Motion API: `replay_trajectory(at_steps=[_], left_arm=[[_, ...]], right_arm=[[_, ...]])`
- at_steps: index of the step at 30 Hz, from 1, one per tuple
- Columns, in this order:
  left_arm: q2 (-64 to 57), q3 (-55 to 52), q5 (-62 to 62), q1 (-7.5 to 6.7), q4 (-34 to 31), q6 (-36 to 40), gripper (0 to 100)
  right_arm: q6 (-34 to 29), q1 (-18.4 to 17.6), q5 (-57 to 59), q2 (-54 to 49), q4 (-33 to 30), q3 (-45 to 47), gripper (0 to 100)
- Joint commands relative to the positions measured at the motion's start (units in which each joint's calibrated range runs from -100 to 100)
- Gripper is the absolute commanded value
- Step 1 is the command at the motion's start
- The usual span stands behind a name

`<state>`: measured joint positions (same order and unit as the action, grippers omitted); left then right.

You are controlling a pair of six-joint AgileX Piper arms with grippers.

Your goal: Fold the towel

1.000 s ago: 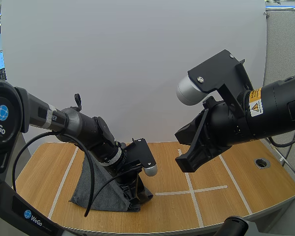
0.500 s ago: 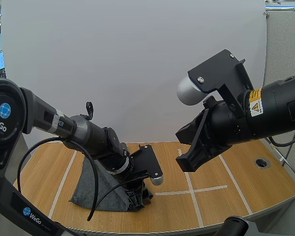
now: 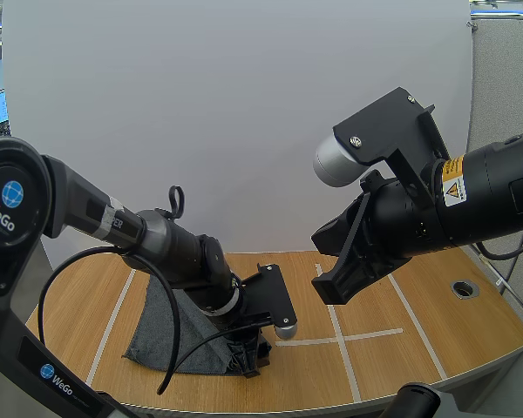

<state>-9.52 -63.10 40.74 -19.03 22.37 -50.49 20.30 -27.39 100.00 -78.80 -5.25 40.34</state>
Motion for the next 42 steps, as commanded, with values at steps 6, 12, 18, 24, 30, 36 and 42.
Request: replay_trajectory(at_steps=[6,12,18,24,30,36,42], left_arm=[[0.68,-0.28,-5.39,-0.6,-3.35,2.99,87],[3.27,-1.34,-6.12,-0.6,-4.44,3.45,86],[3.27,-1.34,-6.23,-0.6,-4.44,3.43,78],[3.01,-1.34,-6.23,-0.6,-4.44,3.43,40],[0.85,-1.34,-5.25,-0.6,-4.65,3.35,0],[-2.73,-1.34,-3.58,-0.39,-5.14,3.44,0],[-5.88,-1.34,0.85,-0.32,-10.51,8.18,0]], right_arm=[[-0.13,0.27,0.0,-0.02,-0.6,0.07,0],[-0.13,0.68,0.0,-0.02,-0.6,0.07,0],[-0.13,0.68,0.0,-0.02,-0.6,0.07,0],[-0.13,0.68,0.0,-0.02,-0.6,0.07,0],[-0.13,0.68,0.0,-0.02,-0.6,0.07,0],[-0.13,0.68,0.0,-0.02,-0.6,0.07,0],[-0.13,0.68,0.0,-0.02,-0.6,0.07,0]])
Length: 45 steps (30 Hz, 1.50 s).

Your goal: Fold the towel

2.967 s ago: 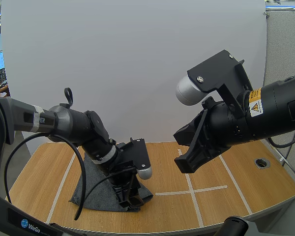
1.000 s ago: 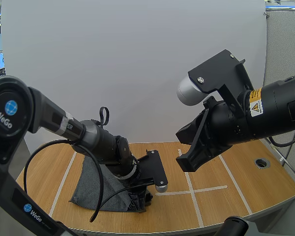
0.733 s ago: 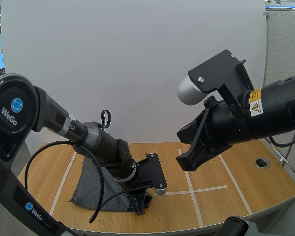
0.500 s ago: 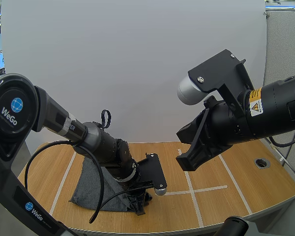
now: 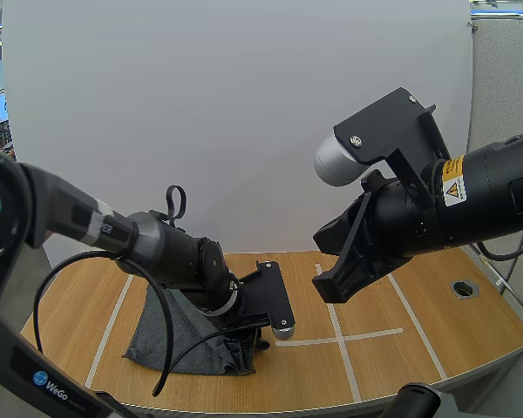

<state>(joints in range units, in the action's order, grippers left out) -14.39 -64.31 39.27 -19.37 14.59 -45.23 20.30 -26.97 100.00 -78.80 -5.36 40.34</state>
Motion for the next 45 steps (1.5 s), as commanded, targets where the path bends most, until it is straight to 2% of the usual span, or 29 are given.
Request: replay_trajectory(at_steps=[1,5,7,16,19,45], left_arm=[[-1.17,-0.13,3.43,0.02,-4.89,4.53,0],[-1.28,-0.13,6.74,0.02,-7.58,6.79,0],[-1.28,-0.13,7.2,0.51,-7.69,7.27,0],[-5.73,-0.13,7.92,6.06,-7.57,7.61,0],[-7.63,-0.13,8.4,7.28,-7.08,7.61,0],[-10.97,-0.13,15.53,14.48,-3.57,7.47,0]], right_arm=[[-0.13,0.26,0.0,-0.02,-0.5,0.07,0],[-0.13,0.26,0.0,-0.02,-0.5,0.07,0],[-0.13,0.26,0.0,-0.02,-0.5,0.07,0],[-0.13,0.26,0.0,-0.02,-0.5,0.07,0],[-0.13,0.26,0.0,-0.02,-0.36,0.07,0],[-0.04,0.26,0.0,-0.02,0.7,0.07,0]])
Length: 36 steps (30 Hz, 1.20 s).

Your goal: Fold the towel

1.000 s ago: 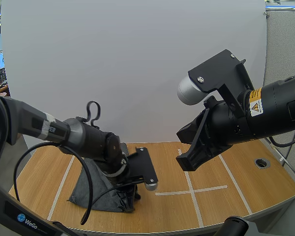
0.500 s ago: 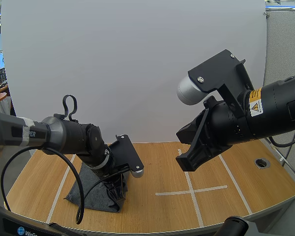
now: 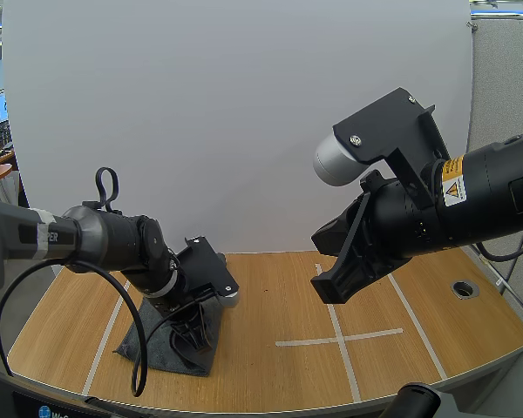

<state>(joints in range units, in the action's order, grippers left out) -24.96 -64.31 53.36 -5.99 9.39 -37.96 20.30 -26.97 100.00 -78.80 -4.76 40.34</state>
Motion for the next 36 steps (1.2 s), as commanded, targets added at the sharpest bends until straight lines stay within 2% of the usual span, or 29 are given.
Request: replay_trajectory(at_steps=[1,3,7,9,11,12,21,28,29,34,36], left_arm=[[-0.39,-0.13,1.88,1.24,2.09,-0.19,0],[-0.39,-0.13,2.49,1.24,2.51,-0.56,2],[-0.39,-0.13,3.06,1.24,3.16,-0.56,25],[-0.39,-0.13,3.06,1.24,3.35,-0.56,53],[-0.39,-0.13,3.06,1.24,3.57,-0.46,90],[-0.39,-0.13,2.87,1.24,3.57,-0.06,100],[-1.26,1.83,-0.44,1.24,3.56,0.2,100],[-1.8,8.31,-0.4,1.24,9.67,-4.56,100],[-1.66,9.03,-0.17,1.24,10.17,-5.1,98],[0.11,9.85,-0.34,1.24,13.22,-8.74,65],[1.07,9.98,-0.96,1.24,13.22,-8.74,55]], right_arm=[[0.05,0.26,0.0,-0.02,0.1,0.07,0],[0.16,0.26,0.0,-0.02,0.1,0.07,0],[0.16,0.26,0.0,-0.02,0.1,0.07,0],[0.41,0.26,0.0,-0.02,0.1,0.07,0],[0.58,0.26,0.0,-0.02,0.1,0.07,0],[0.58,0.26,0.0,-0.02,0.1,0.07,0],[0.77,0.26,0.0,-0.02,0.1,0.07,0],[0.77,0.26,0.0,-0.02,0.1,0.07,0],[0.77,0.26,0.0,-0.02,0.1,0.07,0],[0.77,0.26,0.0,-0.02,0.1,0.07,0],[0.77,0.26,0.0,-0.02,0.1,0.07,0]])
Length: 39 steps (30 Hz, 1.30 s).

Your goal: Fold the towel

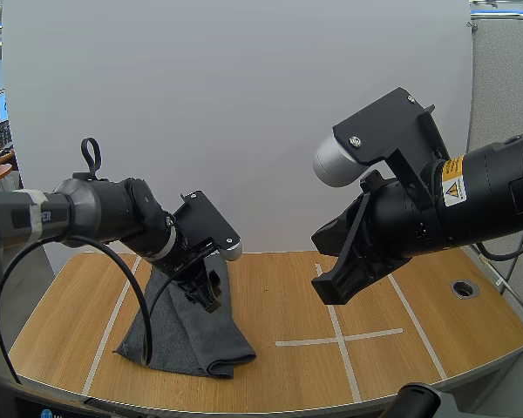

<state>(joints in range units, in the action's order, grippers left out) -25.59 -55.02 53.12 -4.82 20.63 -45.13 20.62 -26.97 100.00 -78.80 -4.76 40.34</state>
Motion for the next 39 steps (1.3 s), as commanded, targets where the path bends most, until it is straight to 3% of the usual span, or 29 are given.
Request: replay_trajectory(at_steps=[1,4,11,12,15,21,32,39], left_arm=[[2.08,0.69,-0.7,0.08,1.97,-1.57,53],[3.55,0.69,-1.91,0.08,3.11,-2.61,42],[10.41,0.99,-6.06,0.08,7.78,-6.26,38],[11.39,1.35,-6.06,0.08,7.89,-6.39,32],[15.35,3.5,-6.06,-0.32,8.03,-6.67,0],[21.67,9.19,-8.85,-1.79,8.95,-6.89,0],[34.49,14.11,-9.96,-1.85,8.73,-6.89,0],[36.23,14.25,-11.0,-1.85,7.62,-6.89,0]], right_arm=[[0.45,0.26,0.0,-0.02,0.1,0.07,0],[0.45,0.26,0.0,-0.02,0.1,0.07,0],[0.45,0.26,0.0,-0.02,0.1,0.07,0],[0.45,0.26,0.0,-0.02,0.1,0.07,0],[0.45,0.26,0.0,-0.02,0.1,0.07,0],[0.44,0.26,0.0,-0.02,0.21,0.07,0],[0.44,0.26,0.0,-0.02,0.21,0.07,0],[0.44,0.26,0.0,-0.02,0.21,0.07,0]])
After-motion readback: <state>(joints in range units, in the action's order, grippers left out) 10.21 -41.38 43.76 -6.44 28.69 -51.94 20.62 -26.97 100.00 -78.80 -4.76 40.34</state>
